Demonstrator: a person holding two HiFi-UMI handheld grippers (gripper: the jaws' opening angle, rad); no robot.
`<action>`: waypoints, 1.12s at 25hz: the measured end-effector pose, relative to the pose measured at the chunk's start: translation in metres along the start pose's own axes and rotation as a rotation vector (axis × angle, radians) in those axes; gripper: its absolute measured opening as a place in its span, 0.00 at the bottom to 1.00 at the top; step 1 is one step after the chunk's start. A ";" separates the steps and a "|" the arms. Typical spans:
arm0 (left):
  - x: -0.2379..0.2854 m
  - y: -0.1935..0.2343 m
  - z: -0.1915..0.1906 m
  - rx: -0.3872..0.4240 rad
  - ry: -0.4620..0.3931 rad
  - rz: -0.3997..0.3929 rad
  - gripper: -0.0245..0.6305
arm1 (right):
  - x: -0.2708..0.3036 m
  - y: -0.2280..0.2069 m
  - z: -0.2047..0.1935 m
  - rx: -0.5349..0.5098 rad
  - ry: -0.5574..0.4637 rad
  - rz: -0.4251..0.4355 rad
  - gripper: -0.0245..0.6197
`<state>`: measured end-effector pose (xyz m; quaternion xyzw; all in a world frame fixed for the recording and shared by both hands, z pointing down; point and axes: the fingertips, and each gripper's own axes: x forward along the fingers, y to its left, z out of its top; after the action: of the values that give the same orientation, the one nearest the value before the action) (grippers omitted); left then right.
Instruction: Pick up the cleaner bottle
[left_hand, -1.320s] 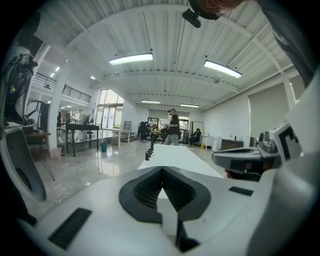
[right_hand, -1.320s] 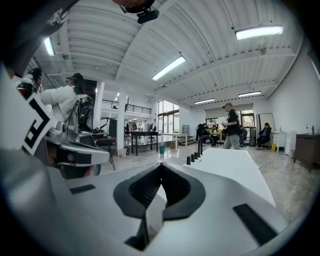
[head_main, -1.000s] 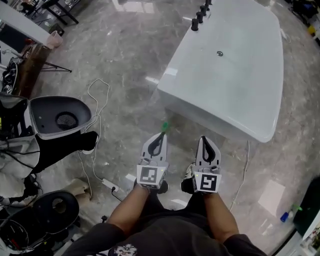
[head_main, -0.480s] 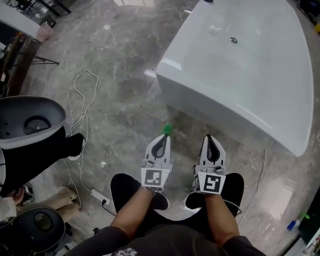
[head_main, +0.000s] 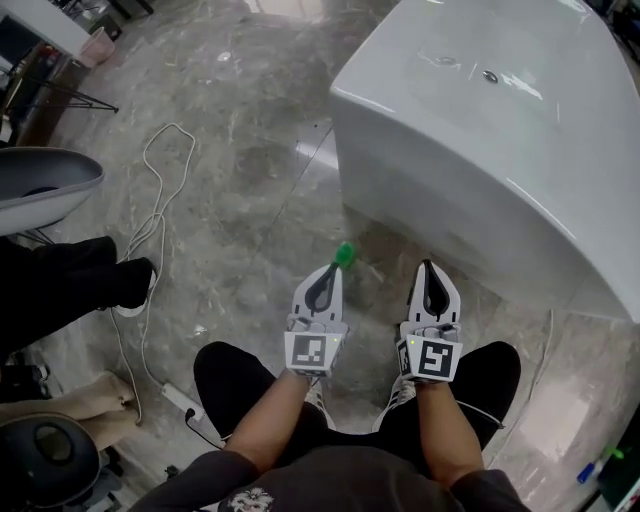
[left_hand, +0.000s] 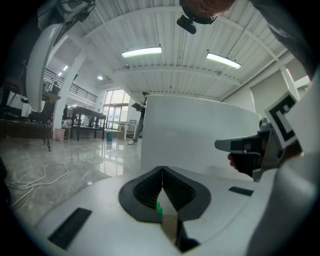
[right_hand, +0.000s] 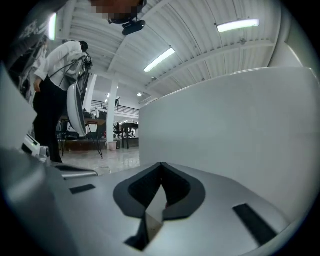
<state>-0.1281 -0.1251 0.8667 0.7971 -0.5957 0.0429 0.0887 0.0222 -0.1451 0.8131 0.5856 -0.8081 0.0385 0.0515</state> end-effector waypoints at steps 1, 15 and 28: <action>-0.001 0.004 -0.004 -0.001 0.011 0.010 0.05 | 0.003 0.005 0.001 0.006 -0.004 0.013 0.06; 0.014 0.012 -0.087 0.102 0.083 -0.027 0.41 | 0.005 0.035 -0.002 0.056 -0.006 0.084 0.06; 0.075 0.023 -0.205 0.131 0.207 -0.025 0.48 | -0.018 0.049 0.000 -0.010 -0.032 0.126 0.06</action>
<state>-0.1213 -0.1624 1.0826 0.7999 -0.5694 0.1628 0.0979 -0.0187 -0.1126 0.8109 0.5340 -0.8441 0.0283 0.0389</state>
